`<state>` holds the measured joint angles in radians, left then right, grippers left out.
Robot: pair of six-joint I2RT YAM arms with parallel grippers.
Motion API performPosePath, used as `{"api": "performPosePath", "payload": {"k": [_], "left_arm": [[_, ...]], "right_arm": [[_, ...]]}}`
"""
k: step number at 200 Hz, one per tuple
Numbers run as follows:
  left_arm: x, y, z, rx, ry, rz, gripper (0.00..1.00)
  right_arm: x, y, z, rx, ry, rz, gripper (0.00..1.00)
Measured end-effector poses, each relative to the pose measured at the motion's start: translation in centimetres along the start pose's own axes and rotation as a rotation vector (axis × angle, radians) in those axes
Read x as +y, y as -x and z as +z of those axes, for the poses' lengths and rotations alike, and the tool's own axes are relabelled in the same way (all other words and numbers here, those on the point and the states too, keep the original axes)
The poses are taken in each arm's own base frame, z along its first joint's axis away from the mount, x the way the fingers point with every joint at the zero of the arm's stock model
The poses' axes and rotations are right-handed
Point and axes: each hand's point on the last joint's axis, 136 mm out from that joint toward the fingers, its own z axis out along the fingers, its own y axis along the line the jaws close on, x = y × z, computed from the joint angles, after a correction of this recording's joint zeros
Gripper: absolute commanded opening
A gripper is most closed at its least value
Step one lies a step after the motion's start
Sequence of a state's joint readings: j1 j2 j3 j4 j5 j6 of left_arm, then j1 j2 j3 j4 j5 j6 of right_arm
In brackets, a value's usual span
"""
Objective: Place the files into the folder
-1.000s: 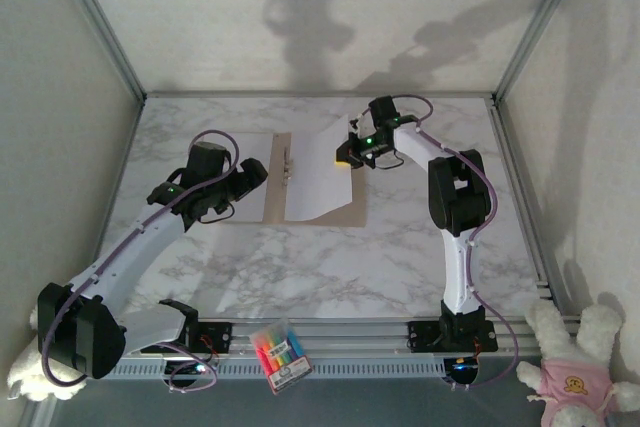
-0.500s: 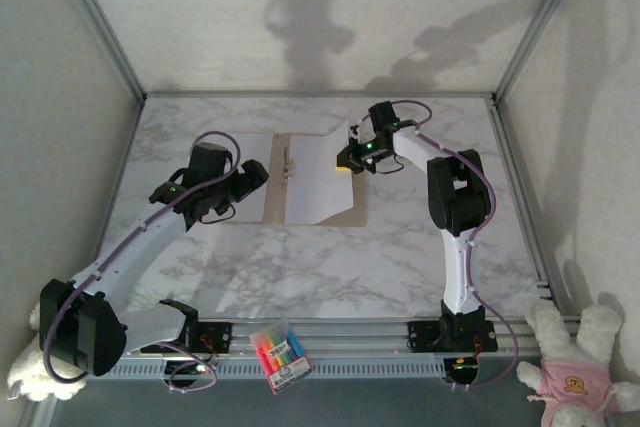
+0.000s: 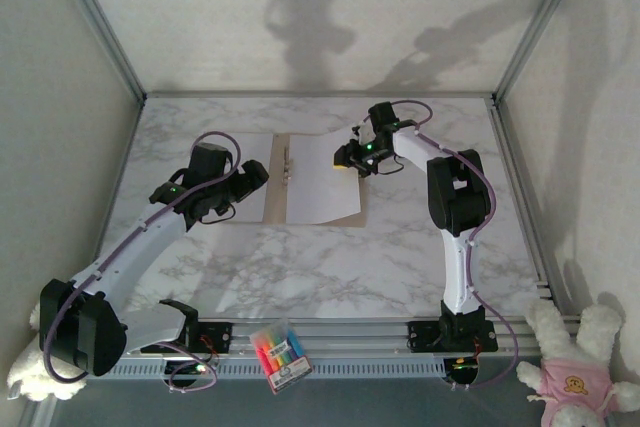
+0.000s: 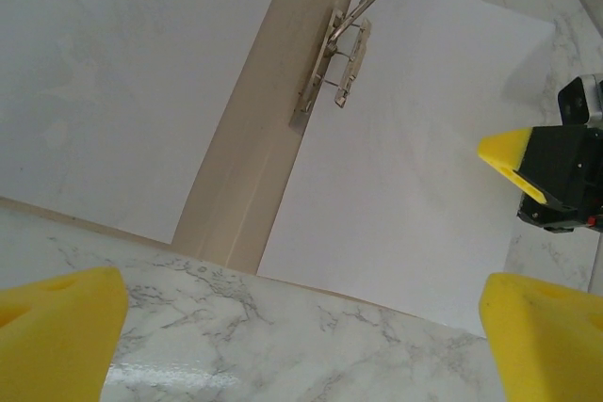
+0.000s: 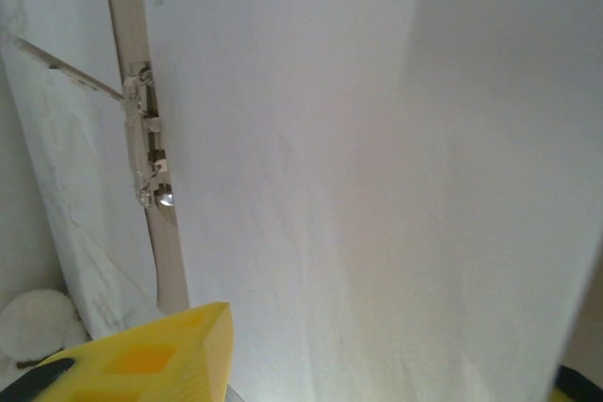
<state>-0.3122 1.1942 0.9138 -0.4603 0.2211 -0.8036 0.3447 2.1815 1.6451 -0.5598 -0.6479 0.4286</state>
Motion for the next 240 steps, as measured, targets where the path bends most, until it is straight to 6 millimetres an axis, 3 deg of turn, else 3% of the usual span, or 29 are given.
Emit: {"api": "performPosePath", "payload": {"k": [52, 122, 205, 240], "left_arm": [[0.2, -0.1, 0.1, 0.001, 0.001, 0.000, 0.96], [0.3, -0.3, 0.3, 0.007, 0.004, -0.001, 0.96], [0.4, -0.3, 0.3, 0.007, 0.003, -0.001, 0.96], [0.4, -0.4, 0.4, 0.008, 0.003, -0.001, 0.96]], "right_arm": [[-1.3, -0.5, -0.1, 0.010, -0.070, 0.009, 0.54], [-2.2, -1.5, -0.8, 0.003, -0.120, 0.025, 0.55], [-3.8, -2.5, -0.5, 0.004, -0.169, 0.059, 0.45], [-3.4, -1.9, -0.9, -0.024, -0.167, 0.048, 0.39]]}}
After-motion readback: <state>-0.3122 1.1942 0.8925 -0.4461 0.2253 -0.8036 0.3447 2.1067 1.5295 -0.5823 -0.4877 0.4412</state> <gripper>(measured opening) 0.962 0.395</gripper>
